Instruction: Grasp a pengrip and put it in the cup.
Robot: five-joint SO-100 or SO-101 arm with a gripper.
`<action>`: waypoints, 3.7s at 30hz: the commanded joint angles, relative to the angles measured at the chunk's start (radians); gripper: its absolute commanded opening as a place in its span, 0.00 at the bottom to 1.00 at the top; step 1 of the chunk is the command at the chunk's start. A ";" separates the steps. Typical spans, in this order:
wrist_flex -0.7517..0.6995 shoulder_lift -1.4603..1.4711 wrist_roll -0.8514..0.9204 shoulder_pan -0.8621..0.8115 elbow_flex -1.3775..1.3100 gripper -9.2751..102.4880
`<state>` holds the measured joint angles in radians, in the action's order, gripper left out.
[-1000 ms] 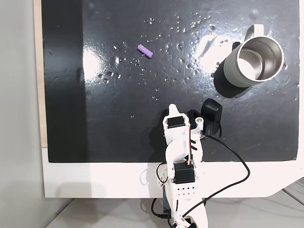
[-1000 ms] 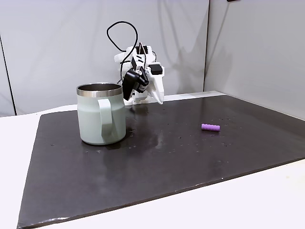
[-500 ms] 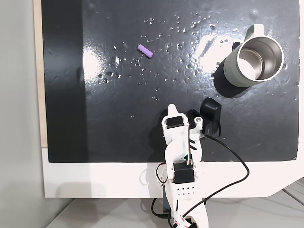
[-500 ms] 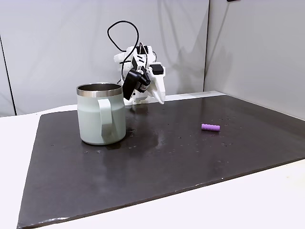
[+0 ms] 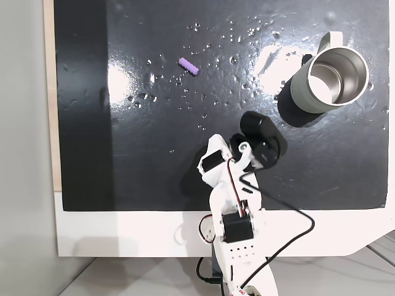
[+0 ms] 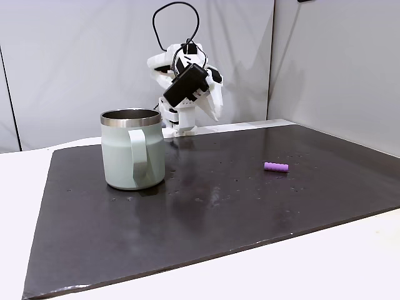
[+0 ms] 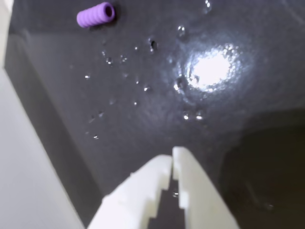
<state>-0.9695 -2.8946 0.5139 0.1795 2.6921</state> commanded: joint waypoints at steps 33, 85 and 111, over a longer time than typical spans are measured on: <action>0.434 1.106 1.201 0.169 -0.629 0.23; 0.018 1.882 1.577 0.044 -1.443 0.08; -0.609 1.324 1.146 -0.114 -1.649 0.08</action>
<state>-1.5278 -1.4573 1.6736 0.1442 1.1275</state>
